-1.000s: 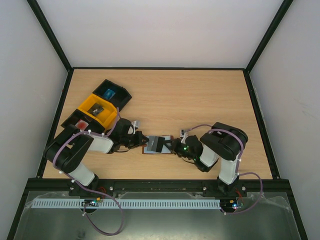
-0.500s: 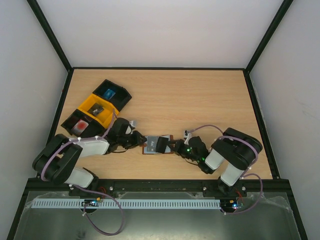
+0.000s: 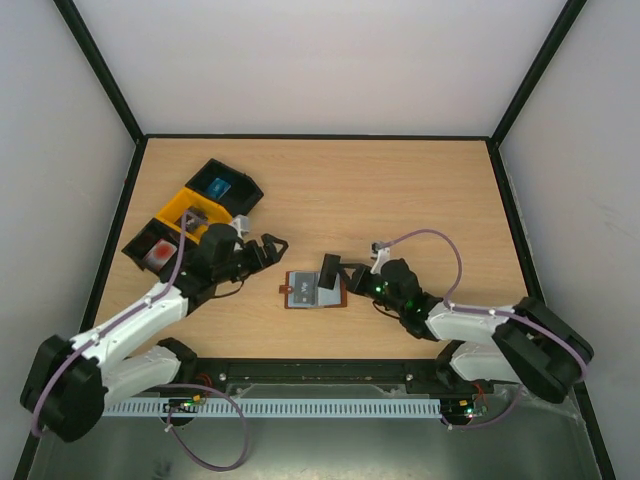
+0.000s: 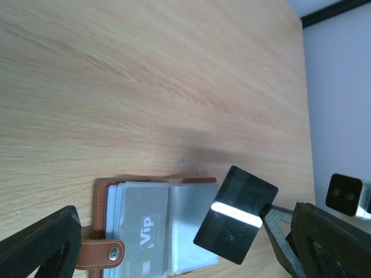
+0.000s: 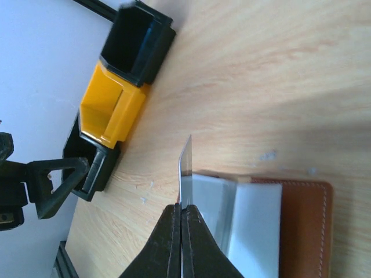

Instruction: Take the credit cards out of the card holder

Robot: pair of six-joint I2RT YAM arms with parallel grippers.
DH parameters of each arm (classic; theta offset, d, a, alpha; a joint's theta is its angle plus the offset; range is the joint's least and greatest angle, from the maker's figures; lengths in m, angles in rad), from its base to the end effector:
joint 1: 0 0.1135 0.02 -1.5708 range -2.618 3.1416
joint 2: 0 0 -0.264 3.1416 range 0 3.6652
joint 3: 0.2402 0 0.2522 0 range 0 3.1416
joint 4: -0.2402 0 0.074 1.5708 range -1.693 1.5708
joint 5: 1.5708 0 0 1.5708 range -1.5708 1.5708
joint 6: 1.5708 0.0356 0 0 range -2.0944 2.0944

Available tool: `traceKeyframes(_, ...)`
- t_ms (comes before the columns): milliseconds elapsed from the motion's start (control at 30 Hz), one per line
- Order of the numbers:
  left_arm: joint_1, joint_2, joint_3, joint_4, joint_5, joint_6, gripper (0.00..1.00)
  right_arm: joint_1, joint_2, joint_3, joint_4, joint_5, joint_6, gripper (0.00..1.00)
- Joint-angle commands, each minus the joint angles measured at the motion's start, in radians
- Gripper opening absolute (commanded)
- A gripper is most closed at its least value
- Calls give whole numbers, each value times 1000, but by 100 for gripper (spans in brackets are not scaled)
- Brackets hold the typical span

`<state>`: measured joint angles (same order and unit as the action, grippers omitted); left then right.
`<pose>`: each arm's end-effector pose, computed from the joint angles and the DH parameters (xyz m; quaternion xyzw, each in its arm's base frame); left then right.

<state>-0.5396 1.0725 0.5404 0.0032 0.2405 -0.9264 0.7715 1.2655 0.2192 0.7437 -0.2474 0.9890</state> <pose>0.1922 -0.1250 0.2180 -0.1069 0.8565 -0.4079 0.2976 0.1508 0.1588 0.1510 0.0141 0.8027 0.5165 0.2979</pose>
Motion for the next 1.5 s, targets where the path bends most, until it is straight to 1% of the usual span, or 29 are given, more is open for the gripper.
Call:
traceKeyframes(0, 34, -123, 28, -127, -66, -35, 100, -1, -89, 43, -182, 56, -157, 2)
traceKeyframes(100, 60, -173, 44, -177, -31, -43, 100, 16, -119, 67, -219, 70, -229, 2)
traceKeyframes(200, 89, -170, 34, -148, 110, -60, 100, 56, -140, 92, -238, 114, -309, 2)
traceKeyframes(233, 94, -160, 26, -129, 159, -69, 97, 76, -145, 100, -241, 138, -338, 2)
traceKeyframes(267, 96, -151, 18, -97, 212, -80, 91, 98, -151, 108, -241, 165, -375, 2)
traceKeyframes(300, 95, -145, 7, -77, 252, -96, 88, 116, -154, 118, -239, 186, -413, 2)
traceKeyframes(367, 96, -149, -19, -30, 302, -157, 82, 152, -158, 132, -230, 223, -477, 2)
traceKeyframes(567, 95, -197, -94, 78, 380, -336, 70, 250, -170, 146, -200, 338, -705, 2)
traceKeyframes(633, 95, -206, -112, 102, 401, -398, 69, 282, -172, 142, -182, 373, -783, 2)
traceKeyframes(700, 95, -211, -129, 121, 409, -453, 69, 314, -168, 139, -161, 402, -854, 2)
traceKeyframes(800, 93, -228, -160, 139, 394, -548, 69, 350, -148, 145, -147, 431, -908, 2)
traceKeyframes(967, 81, -229, -199, 172, 395, -662, 62, 394, -90, 175, -150, 448, -948, 2)
traceKeyframes(1200, 52, -230, -210, 192, 390, -723, 57, 473, -26, 198, -146, 517, -1007, 2)
traceKeyframes(1367, -1, -224, -220, 216, 362, -767, 51, 510, 17, 219, -153, 550, -1047, 2)
traceKeyframes(1467, -27, -212, -218, 228, 347, -784, 49, 527, 35, 234, -154, 575, -1068, 2)
